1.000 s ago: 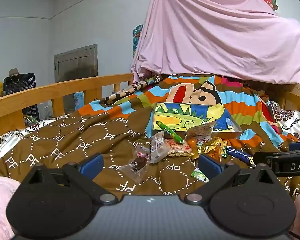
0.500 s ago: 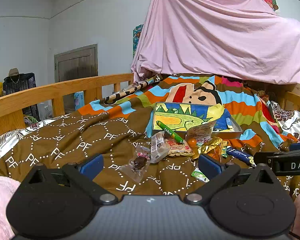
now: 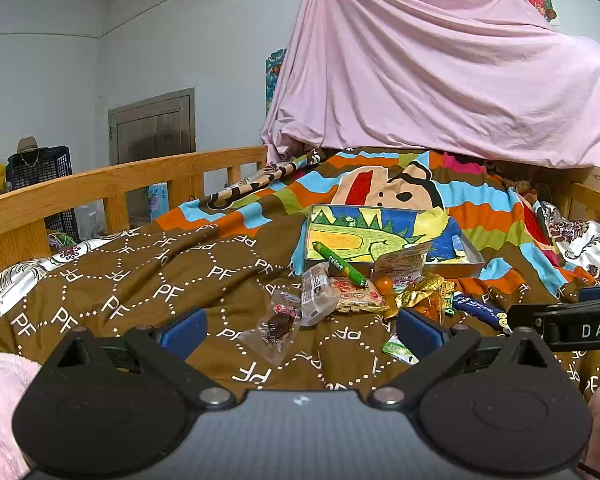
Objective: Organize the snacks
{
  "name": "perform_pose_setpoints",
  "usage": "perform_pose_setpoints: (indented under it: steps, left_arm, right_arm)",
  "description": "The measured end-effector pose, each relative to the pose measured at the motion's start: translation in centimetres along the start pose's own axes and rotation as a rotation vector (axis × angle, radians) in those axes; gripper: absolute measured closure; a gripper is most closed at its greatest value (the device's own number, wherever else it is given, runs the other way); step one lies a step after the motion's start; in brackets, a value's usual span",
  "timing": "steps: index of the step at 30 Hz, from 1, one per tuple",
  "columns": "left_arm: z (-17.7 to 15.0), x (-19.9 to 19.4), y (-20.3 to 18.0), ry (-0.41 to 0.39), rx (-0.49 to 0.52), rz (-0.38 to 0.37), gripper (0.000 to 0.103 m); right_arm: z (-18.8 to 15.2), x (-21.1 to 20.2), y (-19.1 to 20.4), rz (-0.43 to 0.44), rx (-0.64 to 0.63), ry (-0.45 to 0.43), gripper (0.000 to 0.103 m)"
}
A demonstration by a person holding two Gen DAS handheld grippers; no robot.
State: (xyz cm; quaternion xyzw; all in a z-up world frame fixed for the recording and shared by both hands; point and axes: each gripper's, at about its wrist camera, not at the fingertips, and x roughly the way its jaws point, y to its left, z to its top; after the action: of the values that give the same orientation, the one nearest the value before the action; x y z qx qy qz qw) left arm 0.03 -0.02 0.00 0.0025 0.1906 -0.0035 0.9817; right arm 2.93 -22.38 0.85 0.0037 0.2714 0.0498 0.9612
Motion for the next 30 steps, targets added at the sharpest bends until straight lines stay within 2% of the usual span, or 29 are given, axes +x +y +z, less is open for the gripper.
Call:
perform_pose_setpoints:
  steps: [9, 22, 30]
  left_arm:
    - [0.03, 0.07, -0.07, 0.001, 0.0, 0.0, 0.0]
    - [0.01, 0.09, -0.05, 0.003, -0.001, -0.001, 0.0]
    - [-0.37, 0.42, 0.33, 0.032, -0.001, 0.002, 0.0]
  right_arm:
    - [-0.79, 0.38, 0.06, -0.004, 0.003, 0.006, 0.001]
    - [-0.25, 0.25, -0.04, -0.003, 0.003, 0.01, 0.0]
    - [-0.47, 0.31, 0.07, -0.006, -0.001, 0.023, 0.001]
